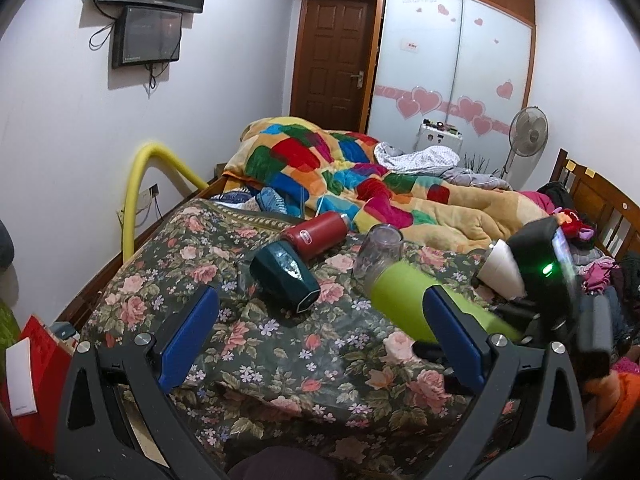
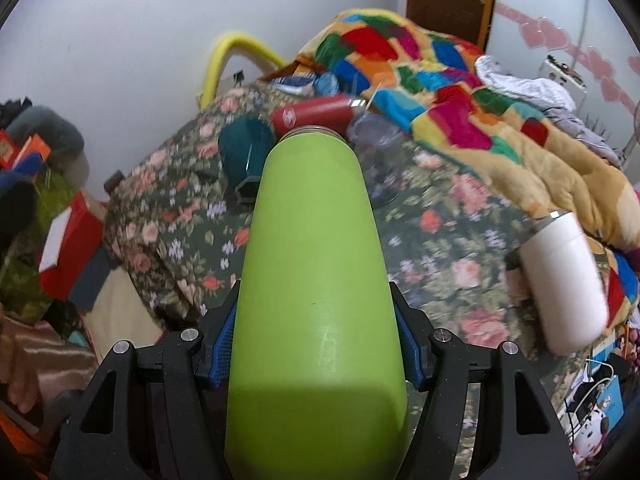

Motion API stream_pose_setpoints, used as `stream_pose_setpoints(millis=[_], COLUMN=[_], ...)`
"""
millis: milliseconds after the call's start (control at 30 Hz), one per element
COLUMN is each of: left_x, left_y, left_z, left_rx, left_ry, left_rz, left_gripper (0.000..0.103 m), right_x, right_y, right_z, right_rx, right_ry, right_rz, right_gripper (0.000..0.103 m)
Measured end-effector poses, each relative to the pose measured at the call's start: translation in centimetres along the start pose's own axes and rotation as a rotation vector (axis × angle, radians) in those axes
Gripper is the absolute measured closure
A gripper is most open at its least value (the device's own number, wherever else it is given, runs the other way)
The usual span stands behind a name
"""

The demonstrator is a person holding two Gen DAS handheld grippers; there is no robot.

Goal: Flip cup upright
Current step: 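Lift the lime green bottle with the right tool toward the left tool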

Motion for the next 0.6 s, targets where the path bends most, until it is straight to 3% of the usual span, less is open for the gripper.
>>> stream_pose_setpoints(millis=[200,600], left_x=[1.9,5.4], left_y=[-0.7,-2.0], left_z=[-0.6,0.2], left_rx=[-0.011,-0.019], left_ry=[0.000,-0.042], left_rz=[-0.050,-0.134], left_gripper=[0.000,0.000], right_x=[3.5,5.6], right_y=[-0.8,-2.0], right_z=[-0.2,2.1], right_rx=[-0.008,-0.006], right_ry=[0.006,-0.023], right_rz=[-0.064,-0.122], right_gripper=[0.041,0.041])
Point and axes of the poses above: each gripper's, at about its wrist camera, not at the fingertips, and x roughly the way its jaws point, z to its right, y to its top, the point moved 3 cm from there along x, roughly the way its jaws point, and after that the axes turned 1 degree about z, right-handed, at the moved point
